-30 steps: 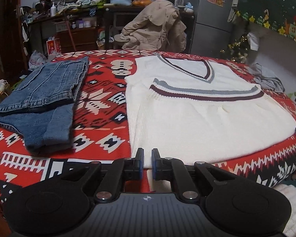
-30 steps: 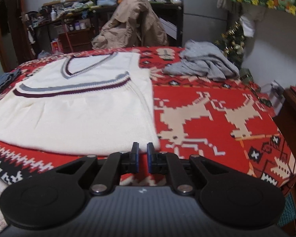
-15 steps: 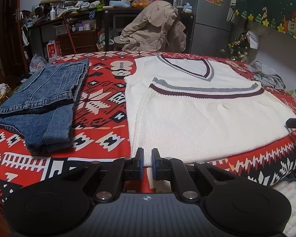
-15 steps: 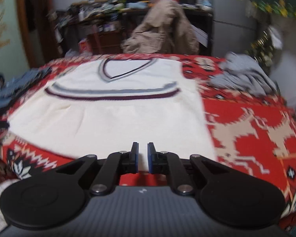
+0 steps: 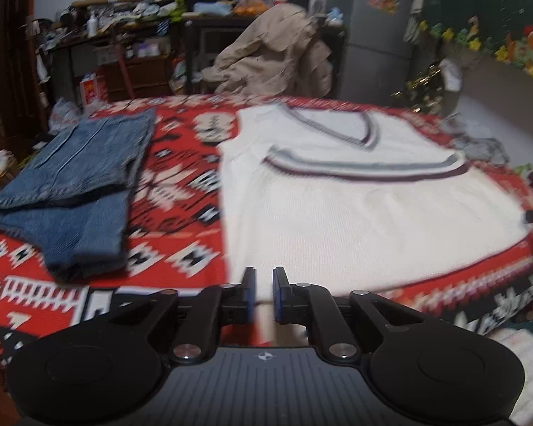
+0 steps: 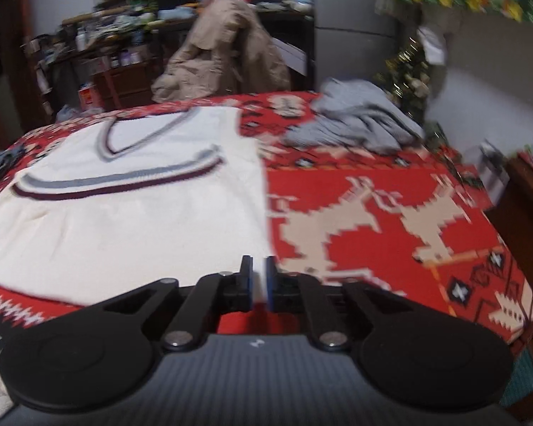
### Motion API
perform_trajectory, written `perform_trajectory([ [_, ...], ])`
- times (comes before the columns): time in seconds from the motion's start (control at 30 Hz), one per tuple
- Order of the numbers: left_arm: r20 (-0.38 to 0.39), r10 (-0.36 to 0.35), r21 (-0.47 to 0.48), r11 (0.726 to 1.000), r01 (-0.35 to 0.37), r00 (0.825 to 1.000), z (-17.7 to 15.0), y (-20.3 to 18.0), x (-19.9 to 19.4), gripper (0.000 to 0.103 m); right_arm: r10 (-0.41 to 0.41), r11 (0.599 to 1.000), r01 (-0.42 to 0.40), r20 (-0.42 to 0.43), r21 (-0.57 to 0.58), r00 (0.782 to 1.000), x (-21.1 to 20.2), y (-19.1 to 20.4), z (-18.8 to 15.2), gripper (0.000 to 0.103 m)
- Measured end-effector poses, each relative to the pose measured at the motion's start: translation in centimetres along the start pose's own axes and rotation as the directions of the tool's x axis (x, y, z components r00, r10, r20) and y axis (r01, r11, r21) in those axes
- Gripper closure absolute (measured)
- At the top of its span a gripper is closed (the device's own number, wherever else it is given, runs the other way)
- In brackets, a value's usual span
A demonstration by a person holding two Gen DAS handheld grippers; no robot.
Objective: Fold clothes
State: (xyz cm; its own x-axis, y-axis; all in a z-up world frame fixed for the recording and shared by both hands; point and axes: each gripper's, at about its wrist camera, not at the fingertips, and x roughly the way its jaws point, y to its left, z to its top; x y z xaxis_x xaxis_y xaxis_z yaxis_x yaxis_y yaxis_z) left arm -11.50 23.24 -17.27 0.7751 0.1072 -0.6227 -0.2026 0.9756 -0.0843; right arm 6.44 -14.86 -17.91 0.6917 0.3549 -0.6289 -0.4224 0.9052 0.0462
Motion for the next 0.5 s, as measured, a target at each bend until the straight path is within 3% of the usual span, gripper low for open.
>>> perform_trajectory([
  [0.1,0.013,-0.105,0.003,0.994,0.105,0.994,1.0,-2.3,0.4,0.093,0.118,0.99,-0.118,-0.004,-0.071,0.993,-0.3,3.8,0.3,0.092],
  [0.23,-0.021,-0.217,0.149,0.965,0.218,0.976,1.7,-7.7,2.6,0.093,0.234,0.947,-0.234,-0.029,-0.222,0.972,0.1,9.9,-0.2,0.093],
  [0.4,-0.079,-0.27,0.251,0.926,0.281,0.96,1.1,-11.9,4.5,0.093,0.27,0.908,-0.278,-0.072,-0.313,0.96,0.9,13.7,-1.2,0.096],
  [0.5,-0.072,-0.259,0.276,0.923,0.269,0.963,0.5,-12.1,4.4,0.093,0.255,0.921,-0.267,-0.077,-0.284,0.964,0.9,12.6,-1.2,0.096],
])
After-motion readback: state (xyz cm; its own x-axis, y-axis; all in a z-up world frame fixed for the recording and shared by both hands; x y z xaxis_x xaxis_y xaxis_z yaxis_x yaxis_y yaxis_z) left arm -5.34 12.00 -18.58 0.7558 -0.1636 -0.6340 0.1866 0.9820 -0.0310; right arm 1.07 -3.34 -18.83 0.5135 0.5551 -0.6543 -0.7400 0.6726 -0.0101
